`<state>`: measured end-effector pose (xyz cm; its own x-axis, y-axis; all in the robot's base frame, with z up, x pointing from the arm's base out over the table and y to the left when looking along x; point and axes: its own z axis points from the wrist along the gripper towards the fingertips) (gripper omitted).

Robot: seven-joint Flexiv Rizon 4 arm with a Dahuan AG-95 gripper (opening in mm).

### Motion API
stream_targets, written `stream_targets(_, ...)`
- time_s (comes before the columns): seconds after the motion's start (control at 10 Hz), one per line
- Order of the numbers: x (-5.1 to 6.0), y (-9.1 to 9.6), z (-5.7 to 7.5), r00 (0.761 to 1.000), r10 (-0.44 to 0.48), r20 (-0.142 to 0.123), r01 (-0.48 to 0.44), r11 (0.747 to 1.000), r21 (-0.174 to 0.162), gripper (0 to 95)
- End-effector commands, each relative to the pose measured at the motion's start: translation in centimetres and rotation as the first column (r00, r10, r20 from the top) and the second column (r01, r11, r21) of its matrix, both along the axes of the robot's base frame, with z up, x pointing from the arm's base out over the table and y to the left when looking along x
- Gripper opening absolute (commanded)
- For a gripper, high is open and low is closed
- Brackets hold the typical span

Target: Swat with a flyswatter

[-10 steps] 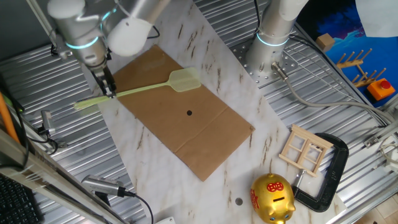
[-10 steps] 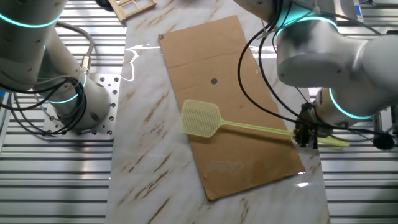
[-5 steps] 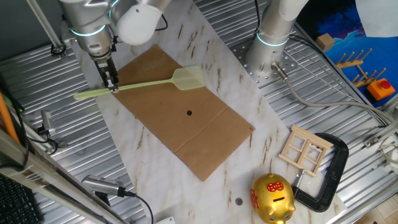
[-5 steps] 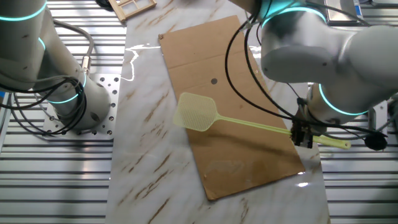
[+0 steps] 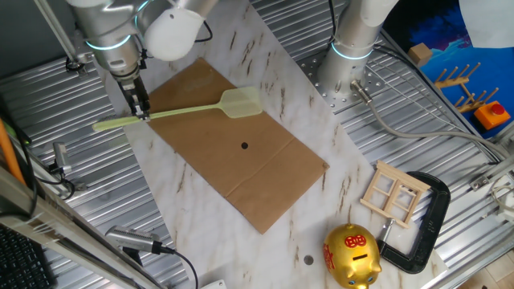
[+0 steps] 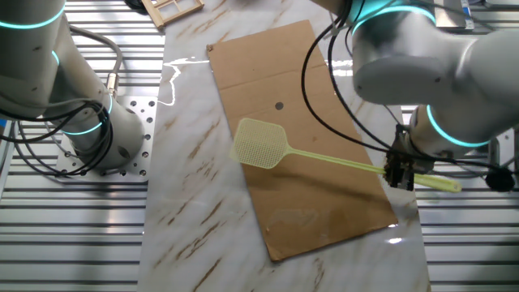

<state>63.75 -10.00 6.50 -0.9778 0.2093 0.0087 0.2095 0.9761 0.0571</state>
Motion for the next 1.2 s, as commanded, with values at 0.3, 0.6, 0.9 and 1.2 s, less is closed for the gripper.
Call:
stream_targets(0.3,0.25,0.45,-0.20,1.000,0.009,-0.002,-0.009,1.000,0.000,0.0)
stream_targets(0.6,0.22,0.47,-0.16,0.999,0.035,-0.013,-0.035,0.999,0.003,0.0)
stream_targets(0.9,0.22,0.47,-0.16,0.994,0.107,-0.039,-0.107,0.994,0.007,0.0)
stream_targets(1.2,0.22,0.47,-0.16,0.990,0.136,-0.043,-0.136,0.991,0.004,0.0)
